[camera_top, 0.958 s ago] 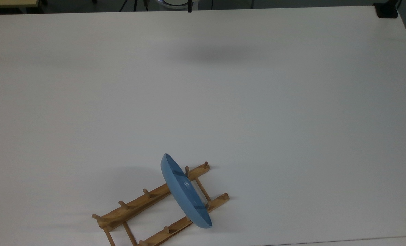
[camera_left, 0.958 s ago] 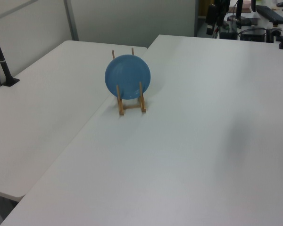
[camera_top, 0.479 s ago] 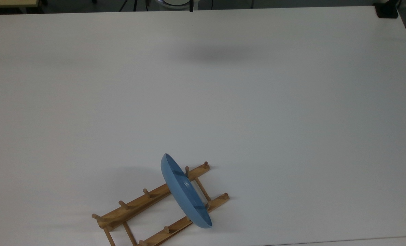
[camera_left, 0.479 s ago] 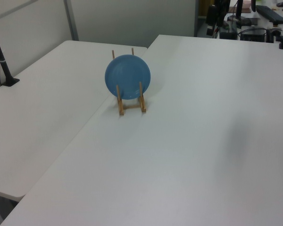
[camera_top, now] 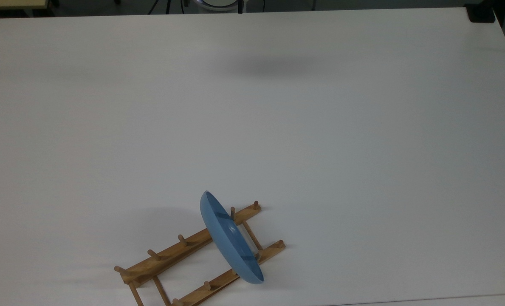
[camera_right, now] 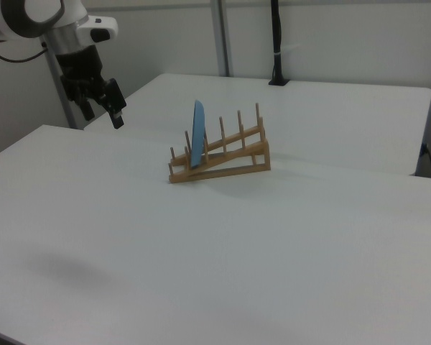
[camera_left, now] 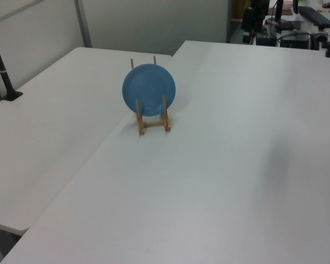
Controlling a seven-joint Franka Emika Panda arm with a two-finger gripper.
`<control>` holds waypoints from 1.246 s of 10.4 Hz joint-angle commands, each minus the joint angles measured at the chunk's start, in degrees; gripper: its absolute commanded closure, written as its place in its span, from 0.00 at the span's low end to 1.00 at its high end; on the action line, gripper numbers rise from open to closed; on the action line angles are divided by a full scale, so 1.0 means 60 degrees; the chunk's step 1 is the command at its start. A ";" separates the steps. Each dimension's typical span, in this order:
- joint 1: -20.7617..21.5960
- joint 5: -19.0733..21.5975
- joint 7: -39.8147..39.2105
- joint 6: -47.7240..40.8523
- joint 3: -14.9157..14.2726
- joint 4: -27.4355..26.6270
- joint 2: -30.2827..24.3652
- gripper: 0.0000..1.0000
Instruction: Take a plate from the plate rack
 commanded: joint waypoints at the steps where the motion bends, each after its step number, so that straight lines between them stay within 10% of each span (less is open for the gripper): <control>1: -0.0109 0.0213 -0.0108 -0.0084 0.0078 -0.0263 -0.0255 0.00; 8: -0.0036 0.0097 -0.0676 0.0338 0.0077 0.0043 0.0621 0.00; 13: 0.0257 -0.0635 -0.1016 0.3278 0.0078 0.0074 0.1573 0.00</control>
